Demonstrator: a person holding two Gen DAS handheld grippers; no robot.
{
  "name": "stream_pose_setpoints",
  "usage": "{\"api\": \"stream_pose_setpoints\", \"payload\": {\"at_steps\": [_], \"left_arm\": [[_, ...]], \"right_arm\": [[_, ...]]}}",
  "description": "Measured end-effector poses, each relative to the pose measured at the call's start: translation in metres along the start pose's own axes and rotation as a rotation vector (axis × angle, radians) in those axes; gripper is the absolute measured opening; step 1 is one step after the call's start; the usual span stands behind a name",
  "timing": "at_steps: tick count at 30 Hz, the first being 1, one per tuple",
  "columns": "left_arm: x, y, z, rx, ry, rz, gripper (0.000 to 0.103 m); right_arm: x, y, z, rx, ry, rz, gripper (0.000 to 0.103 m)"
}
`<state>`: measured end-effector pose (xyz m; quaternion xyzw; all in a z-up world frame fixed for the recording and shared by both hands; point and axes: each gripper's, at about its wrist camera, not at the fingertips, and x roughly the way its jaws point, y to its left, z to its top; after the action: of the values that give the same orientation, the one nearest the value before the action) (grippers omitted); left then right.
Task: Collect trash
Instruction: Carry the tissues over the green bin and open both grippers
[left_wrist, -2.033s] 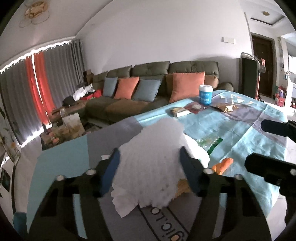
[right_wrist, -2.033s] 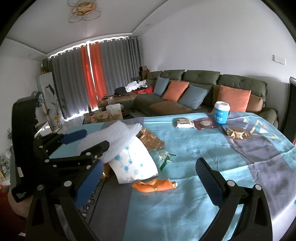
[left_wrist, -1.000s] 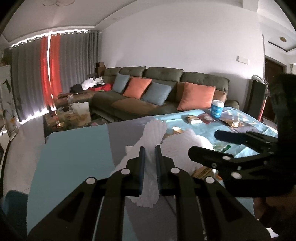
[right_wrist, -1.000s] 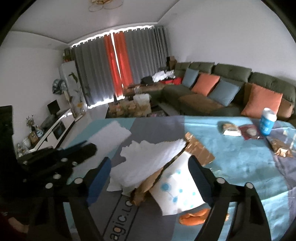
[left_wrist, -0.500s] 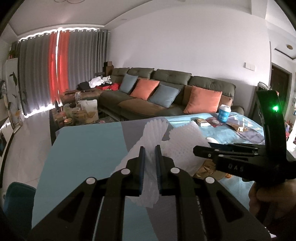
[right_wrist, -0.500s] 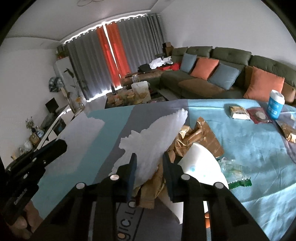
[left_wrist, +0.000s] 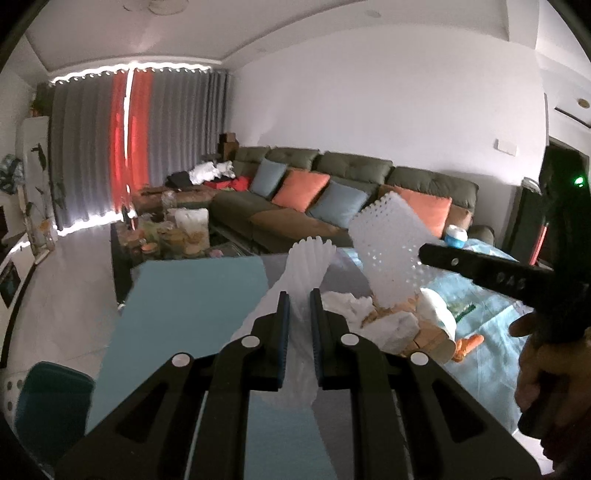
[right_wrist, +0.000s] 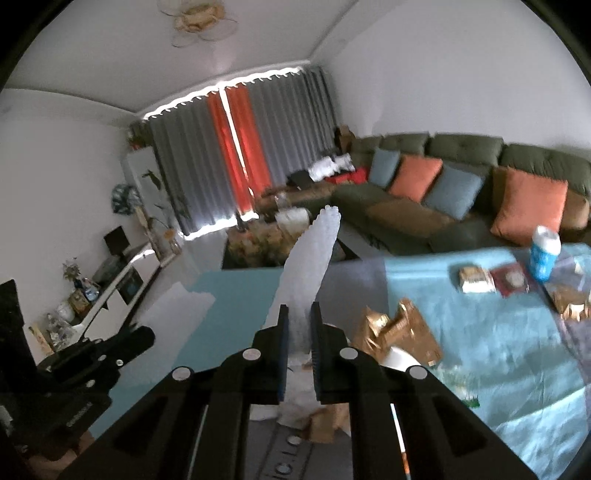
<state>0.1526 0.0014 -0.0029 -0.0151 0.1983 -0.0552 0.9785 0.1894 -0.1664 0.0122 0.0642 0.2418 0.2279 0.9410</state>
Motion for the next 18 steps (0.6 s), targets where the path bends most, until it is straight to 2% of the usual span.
{"api": "stream_pose_setpoints", "payload": {"at_steps": [8,18], "left_arm": [[-0.047,0.025,0.008,-0.023,-0.065,0.102,0.012],[-0.107,0.083,-0.005,-0.082,-0.077,0.313,0.012]], "right_arm": [[-0.022,0.050,0.012,-0.126,-0.068,0.071,0.009],[-0.004,0.128,0.003,-0.279,-0.029,0.235,0.009]]}}
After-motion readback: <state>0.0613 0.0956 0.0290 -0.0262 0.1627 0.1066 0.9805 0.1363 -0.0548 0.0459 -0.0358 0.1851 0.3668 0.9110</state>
